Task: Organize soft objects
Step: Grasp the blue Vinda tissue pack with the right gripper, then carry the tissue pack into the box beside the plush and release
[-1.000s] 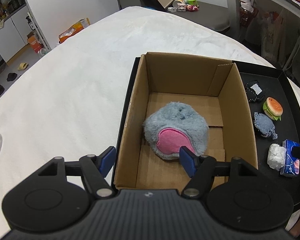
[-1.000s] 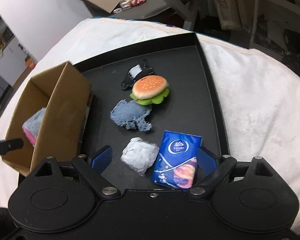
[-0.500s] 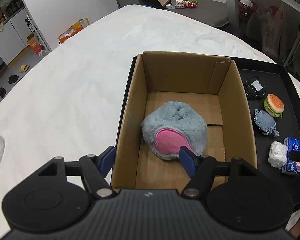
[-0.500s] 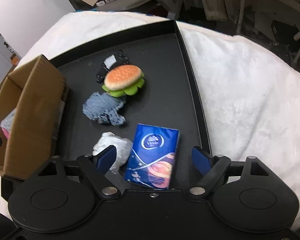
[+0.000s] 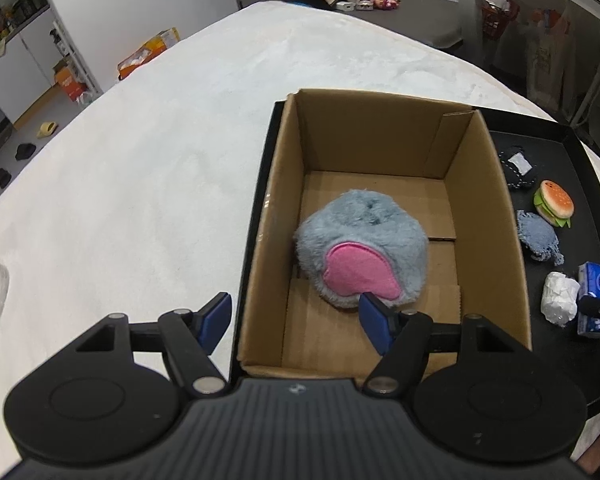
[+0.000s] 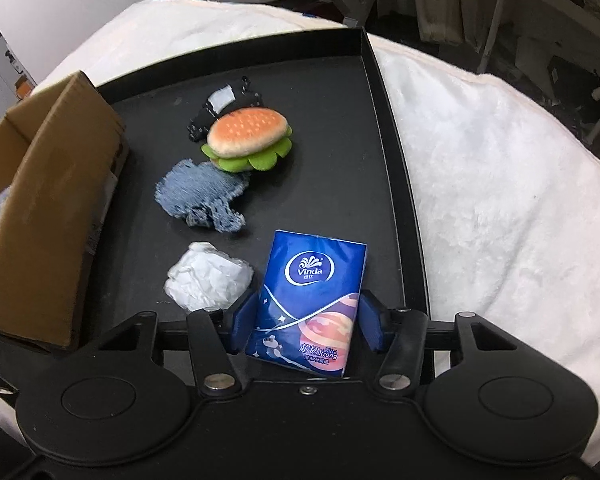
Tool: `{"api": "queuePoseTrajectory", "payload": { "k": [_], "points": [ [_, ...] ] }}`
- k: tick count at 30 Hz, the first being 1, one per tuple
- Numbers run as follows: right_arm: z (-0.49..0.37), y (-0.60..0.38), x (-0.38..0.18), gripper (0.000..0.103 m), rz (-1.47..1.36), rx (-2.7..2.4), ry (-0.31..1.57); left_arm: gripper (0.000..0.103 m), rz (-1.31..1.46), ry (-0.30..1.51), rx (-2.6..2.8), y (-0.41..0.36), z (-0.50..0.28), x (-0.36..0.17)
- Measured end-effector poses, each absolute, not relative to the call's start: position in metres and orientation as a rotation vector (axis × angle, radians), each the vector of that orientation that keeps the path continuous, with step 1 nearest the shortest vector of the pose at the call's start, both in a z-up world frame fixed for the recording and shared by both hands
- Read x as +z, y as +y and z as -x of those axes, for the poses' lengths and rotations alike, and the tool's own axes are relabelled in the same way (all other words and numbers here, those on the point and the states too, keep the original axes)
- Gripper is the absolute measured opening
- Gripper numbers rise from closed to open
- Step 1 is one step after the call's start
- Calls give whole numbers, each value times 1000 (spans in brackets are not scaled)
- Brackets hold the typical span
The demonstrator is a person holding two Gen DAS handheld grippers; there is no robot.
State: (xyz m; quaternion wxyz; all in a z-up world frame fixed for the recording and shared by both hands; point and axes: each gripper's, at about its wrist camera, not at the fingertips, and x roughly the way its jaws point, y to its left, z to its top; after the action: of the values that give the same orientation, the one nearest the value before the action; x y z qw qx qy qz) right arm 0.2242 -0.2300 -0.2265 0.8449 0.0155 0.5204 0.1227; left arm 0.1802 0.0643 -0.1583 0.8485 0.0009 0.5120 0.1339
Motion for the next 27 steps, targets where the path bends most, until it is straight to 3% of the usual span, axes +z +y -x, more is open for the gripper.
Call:
{"api": "queuePoseTrajectory", "payload": {
  "k": [27],
  "points": [
    [-214,-198,-135,53,-47,394,984,69,78,1066,311,93,-161,-139]
  ]
}}
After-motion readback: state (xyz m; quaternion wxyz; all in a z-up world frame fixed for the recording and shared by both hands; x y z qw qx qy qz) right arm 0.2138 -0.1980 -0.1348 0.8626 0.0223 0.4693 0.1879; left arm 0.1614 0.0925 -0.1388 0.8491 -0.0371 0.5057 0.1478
